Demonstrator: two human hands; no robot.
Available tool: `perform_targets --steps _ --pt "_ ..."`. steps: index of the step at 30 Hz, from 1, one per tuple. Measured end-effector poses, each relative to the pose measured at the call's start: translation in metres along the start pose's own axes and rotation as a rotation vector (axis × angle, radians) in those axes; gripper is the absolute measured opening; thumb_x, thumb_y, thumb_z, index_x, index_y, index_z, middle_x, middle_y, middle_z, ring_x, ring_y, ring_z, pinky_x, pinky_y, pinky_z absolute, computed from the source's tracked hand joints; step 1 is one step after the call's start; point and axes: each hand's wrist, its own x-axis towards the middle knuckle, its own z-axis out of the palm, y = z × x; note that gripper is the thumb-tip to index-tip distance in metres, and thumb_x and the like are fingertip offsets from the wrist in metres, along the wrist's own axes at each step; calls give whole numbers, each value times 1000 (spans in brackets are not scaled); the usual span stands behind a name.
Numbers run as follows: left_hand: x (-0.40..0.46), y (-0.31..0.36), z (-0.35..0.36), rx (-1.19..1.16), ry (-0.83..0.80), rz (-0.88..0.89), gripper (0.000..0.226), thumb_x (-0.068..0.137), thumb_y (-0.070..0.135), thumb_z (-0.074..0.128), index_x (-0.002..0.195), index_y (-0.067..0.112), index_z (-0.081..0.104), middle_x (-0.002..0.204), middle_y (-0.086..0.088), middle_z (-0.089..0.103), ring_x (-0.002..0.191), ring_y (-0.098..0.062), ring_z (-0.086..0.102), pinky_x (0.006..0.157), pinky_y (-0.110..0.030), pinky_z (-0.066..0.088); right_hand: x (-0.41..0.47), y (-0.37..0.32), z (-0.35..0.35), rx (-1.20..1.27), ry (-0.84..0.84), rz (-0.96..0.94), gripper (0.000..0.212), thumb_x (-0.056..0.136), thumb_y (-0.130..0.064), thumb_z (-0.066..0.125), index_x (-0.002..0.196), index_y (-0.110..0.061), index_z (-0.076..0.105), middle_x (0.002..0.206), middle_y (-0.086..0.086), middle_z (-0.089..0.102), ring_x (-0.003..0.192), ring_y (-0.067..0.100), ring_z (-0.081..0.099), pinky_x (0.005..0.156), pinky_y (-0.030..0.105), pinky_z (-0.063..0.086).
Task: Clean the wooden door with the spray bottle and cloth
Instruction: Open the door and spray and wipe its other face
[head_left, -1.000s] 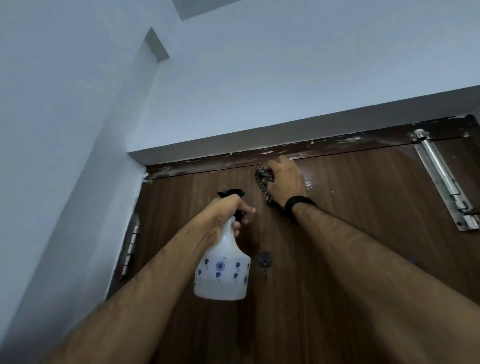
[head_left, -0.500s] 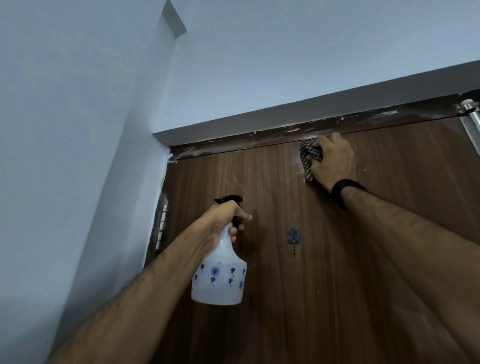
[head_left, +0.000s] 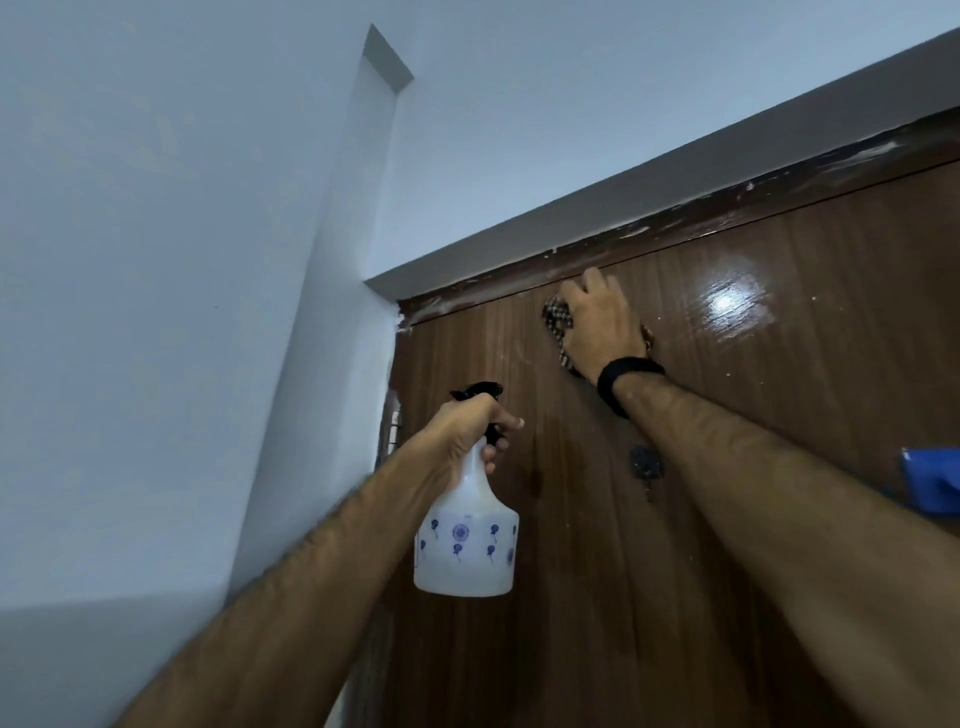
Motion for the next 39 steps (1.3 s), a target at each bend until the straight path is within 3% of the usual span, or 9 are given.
perform_targets --steps 3,8,15,19,25,27,32,39 --pt "7 -2 -11 32 -5 -18 8 89 10 65 96 6 66 62 -2 56 39 -9 40 40 -22 38 -26 -21 26 51 -112 -193 39 95 -9 62 132 -12 54 134 9 46 121 24 44 100 35 45" --pt "18 -15 -19 25 10 -10 3 88 11 66 90 8 66 65 -3 57 40 -9 40 42 -23 39 -36 -32 41 44 -167 -344 36 93 -11 64 129 -14 56 126 7 47 114 23 46 88 33 48" --pt "39 -6 -40 47 -25 26 10 90 13 65 99 8 69 68 -2 57 40 -7 40 39 -21 38 27 -23 43 -4 42 -48 42 90 1 62 129 -9 54 132 14 44 120 31 44 90 38 50" --pt "53 6 -59 58 -23 90 8 89 13 66 95 8 68 68 -3 58 42 -7 40 41 -21 38 32 -35 62 -1 40 -76 40 89 1 61 126 -12 55 129 11 45 119 29 42 91 37 48" --pt "77 9 -79 69 -61 145 6 86 17 68 89 12 67 70 -3 58 46 -8 41 46 -23 37 18 -54 85 30 -112 -269 33 87 -11 68 118 -14 58 121 7 47 113 25 45 84 38 51" --pt "82 10 -85 89 -63 176 5 87 17 66 91 14 65 69 -2 57 47 -7 41 46 -22 38 25 -53 85 15 -69 -233 34 88 -9 68 120 -12 58 121 10 48 113 27 47 85 39 52" --pt "89 12 -108 67 -79 172 7 89 14 65 95 10 66 66 -2 53 43 -7 38 44 -22 36 53 -57 87 -55 178 79 38 86 -4 64 123 -8 57 127 15 47 115 32 45 96 39 45" --pt "89 -8 -156 86 -66 178 11 90 16 64 97 8 66 75 -5 57 45 -7 38 45 -21 36 71 -110 140 50 18 -48 38 88 -3 65 124 -13 61 126 9 50 117 28 44 97 38 46"
